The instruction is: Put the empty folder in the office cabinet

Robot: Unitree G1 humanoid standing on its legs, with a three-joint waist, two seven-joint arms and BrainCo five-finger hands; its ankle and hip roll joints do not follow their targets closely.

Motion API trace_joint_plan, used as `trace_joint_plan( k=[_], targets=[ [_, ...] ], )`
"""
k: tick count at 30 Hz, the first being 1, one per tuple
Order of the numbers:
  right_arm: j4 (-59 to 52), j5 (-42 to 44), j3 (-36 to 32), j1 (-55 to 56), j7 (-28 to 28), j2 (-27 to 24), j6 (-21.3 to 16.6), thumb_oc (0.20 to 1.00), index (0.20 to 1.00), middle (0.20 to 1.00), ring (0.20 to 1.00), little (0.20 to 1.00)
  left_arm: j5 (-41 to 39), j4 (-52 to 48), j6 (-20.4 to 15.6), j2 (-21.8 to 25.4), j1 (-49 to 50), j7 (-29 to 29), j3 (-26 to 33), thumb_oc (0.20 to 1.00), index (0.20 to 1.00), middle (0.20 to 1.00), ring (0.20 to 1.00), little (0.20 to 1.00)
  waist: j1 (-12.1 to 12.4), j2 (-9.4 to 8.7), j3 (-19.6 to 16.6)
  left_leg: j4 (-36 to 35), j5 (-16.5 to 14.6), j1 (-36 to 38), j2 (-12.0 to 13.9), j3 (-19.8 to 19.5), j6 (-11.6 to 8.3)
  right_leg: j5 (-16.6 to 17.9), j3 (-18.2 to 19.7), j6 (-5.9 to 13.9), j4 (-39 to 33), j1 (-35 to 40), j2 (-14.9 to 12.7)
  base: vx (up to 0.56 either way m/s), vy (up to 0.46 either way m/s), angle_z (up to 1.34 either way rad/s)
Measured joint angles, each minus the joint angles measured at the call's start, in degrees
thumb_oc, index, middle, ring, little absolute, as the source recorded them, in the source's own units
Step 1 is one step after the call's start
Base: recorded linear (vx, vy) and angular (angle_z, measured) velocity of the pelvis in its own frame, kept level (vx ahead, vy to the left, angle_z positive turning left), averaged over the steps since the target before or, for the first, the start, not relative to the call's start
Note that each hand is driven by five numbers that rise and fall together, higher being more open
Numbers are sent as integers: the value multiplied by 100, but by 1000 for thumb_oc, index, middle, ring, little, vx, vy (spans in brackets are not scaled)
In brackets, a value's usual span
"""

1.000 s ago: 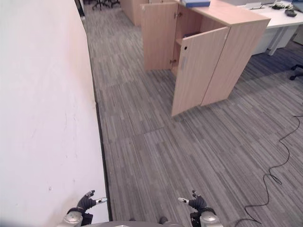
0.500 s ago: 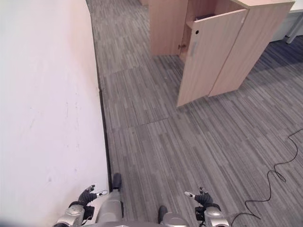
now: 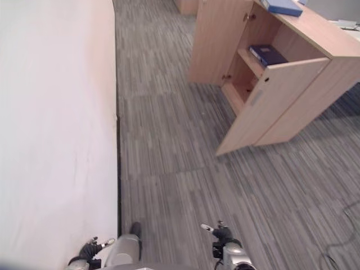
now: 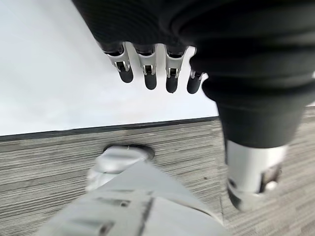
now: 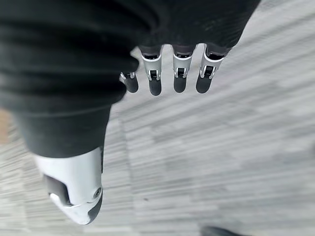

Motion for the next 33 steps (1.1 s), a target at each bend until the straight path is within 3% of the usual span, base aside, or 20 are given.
trace_joint_plan(
  k=[2, 4, 5, 6, 9, 10, 12, 13, 14, 15, 17, 18, 19, 22, 25, 26, 28, 31, 32, 33],
  targets=[
    [-23, 97, -9, -5, 0, -25, 1, 1000, 1000, 1000, 1000, 1000, -7, -57, -1, -13, -133, -16, -3, 1000, 1000, 1000, 1000, 1000, 9, 51, 62, -230, -53, 186, -56, 3, 138, 235, -80, 15, 1456, -803, -132, 201, 256, 12],
    [-108, 177, -8, -101, 6, -13, -7, 1000, 1000, 1000, 1000, 1000, -3, -75, -4, -5, -269, 17, -13, 1000, 1000, 1000, 1000, 1000, 12, 117, 112, -218, -214, 255, -86, -23, 375, 162, -144, -34, 1889, -1257, -194, 316, 296, -2],
    [-326, 179, -38, -183, -2, -50, -17, 1000, 1000, 1000, 1000, 1000, 0, -109, -6, 30, -474, 43, -126, 1000, 1000, 1000, 1000, 1000, -119, 401, 305, -433, -342, 557, 6, -182, 533, 58, -291, -196, 2374, -1706, -70, 331, 276, 9],
    [-388, 186, -33, -193, -3, -80, -45, 1000, 1000, 1000, 1000, 1000, 1, -171, -18, 33, -532, 56, -127, 1000, 1000, 1000, 1000, 1000, -264, 526, 387, -558, -292, 764, 52, -237, 493, -70, -369, -228, 2608, -1952, 38, 341, 213, 12],
    [-525, 249, -71, -161, -27, -162, -111, 1000, 1000, 1000, 1000, 1000, 2, -186, -46, 72, -535, 88, -104, 1000, 1000, 1000, 1000, 1000, -643, 850, 544, -877, -297, 1252, 182, -357, 486, -482, -553, -308, 2713, -2594, 187, 292, 21, 27],
    [-461, 355, -149, -43, -40, -207, -81, 1000, 1000, 1000, 1000, 1000, 2, -239, -79, 85, -513, 94, -114, 1000, 1000, 1000, 1000, 1000, -704, 880, 517, -997, -425, 1343, 183, -333, 477, -510, -681, -318, 2078, -2849, 75, 400, -69, 22],
    [-429, 402, -207, 95, -66, -241, -67, 1000, 1000, 1000, 1000, 1000, 2, -243, -155, 184, -483, 99, -99, 1000, 1000, 1000, 1000, 1000, -808, 773, 531, -1023, -516, 1445, 166, -419, 175, -353, -899, -311, 577, -2961, -180, 561, -102, 43],
    [-177, 401, -300, 152, -52, -213, -55, 1000, 1000, 1000, 1000, 1000, 6, -158, -146, 267, -443, 107, -86, 1000, 1000, 1000, 1000, 1000, -915, 639, 469, -1218, -677, 1702, 365, -501, 25, 227, -1176, -331, -476, -2983, -249, 512, -100, 64],
    [-41, 401, -415, 145, -67, -223, -18, 1000, 1000, 1000, 1000, 1000, 6, -114, -97, 276, -396, 105, -51, 1000, 1000, 1000, 1000, 1000, -949, 640, 472, -1317, -771, 1781, 486, -598, -60, 663, -1395, -399, -702, -2715, -95, 454, -101, 42],
    [5, 400, -473, 197, -93, -271, 2, 1000, 1000, 1000, 1000, 1000, 12, -107, -84, 211, -364, 84, -50, 1000, 1000, 1000, 1000, 1000, -962, 638, 504, -1185, -757, 1896, 490, -669, -194, 767, -1460, -571, -780, -2611, 3, 367, -100, 11],
    [-26, 399, -669, 237, -127, -493, -3, 1000, 1000, 1000, 1000, 1000, 20, -64, -56, 12, -234, 49, -53, 1000, 1000, 1000, 1000, 1000, -1031, 731, 465, -1142, -791, 2166, 202, -511, -280, 630, -1662, -577, -800, -2442, 99, 359, -106, -7],
    [-40, 397, -694, 279, -149, -624, -6, 1000, 1000, 1000, 1000, 1000, 25, -61, -55, -43, -135, 49, -54, 1000, 1000, 1000, 1000, 1000, -1176, 838, 426, -1182, -658, 2276, 194, -328, -354, 532, -1840, -692, -757, -2378, 218, 431, -119, 35],
    [11, 395, -769, 366, -179, -726, -1, 1000, 1000, 1000, 1000, 1000, 26, -79, -82, -33, -217, 55, -43, 1000, 1000, 1000, 1000, 1000, -1325, 914, 396, -1254, -582, 2388, 322, -56, -455, 201, -1977, -774, -484, -2368, 293, 314, -79, 39],
    [113, 396, -861, 457, -162, -700, 0, 1000, 1000, 1000, 1000, 1000, 169, -64, -120, -28, -253, 48, -15, 1000, 1000, 1000, 1000, 1000, -1327, 827, 378, -891, -525, 2498, 368, -95, -559, 39, -1957, -1135, -237, -2175, 312, 433, -134, -8],
    [219, 399, -908, 607, -169, -805, 3, 1000, 1000, 1000, 1000, 1000, 241, -54, -121, -108, -244, 40, -93, 1000, 1000, 1000, 1000, 1000, -1530, 1007, 278, -751, -469, 2579, 397, -432, -656, -321, -1978, -1088, -24, -2006, 256, 311, -169, 7],
    [221, 400, -909, 682, -166, -835, 14, 1000, 1000, 1000, 1000, 1000, 244, -59, -123, -89, -267, 37, -125, 1000, 1000, 1000, 1000, 1000, -1586, 1120, 220, -471, -446, 2476, 390, -443, -696, -337, -1986, -1089, -157, -1924, 266, 253, -195, 2],
    [214, 402, -896, 683, -158, -823, 37, 1000, 1000, 1000, 1000, 1000, 237, -64, -122, -62, -300, 42, -120, 1000, 1000, 1000, 1000, 1000, -1713, 1168, 192, 272, -401, 2135, 373, -531, -816, -235, -1991, -1172, -536, -1671, 313, 169, -168, -7],
    [167, 407, -872, 621, -157, -832, 22, 1000, 1000, 1000, 1000, 1000, 234, -68, -123, -73, -314, 36, -118, 1000, 1000, 1000, 1000, 1000, -1713, 1167, 195, 1208, 38, 1830, 384, -689, -1432, -103, -1978, -1351, -721, -1405, 401, 217, -164, -41],
    [170, 422, -869, 551, -162, -844, -3, 1000, 1000, 1000, 1000, 1000, 222, -86, -119, -91, -356, 29, -124, 1000, 1000, 1000, 1000, 1000, -1715, 1036, 231, 1800, 483, 1651, 326, -724, -1410, -110, -1902, -1436, -764, -1263, 393, 297, -161, -47],
    [158, 462, -863, 498, -158, -852, -4, 1000, 1000, 1000, 1000, 1000, 199, -114, -117, -94, -339, 33, -115, 1000, 1000, 1000, 1000, 1000, -1730, 1044, 230, 1851, 734, 1707, 309, -698, -1481, -183, -1880, -1556, -698, -1197, 400, 383, -179, -50]
  ],
)
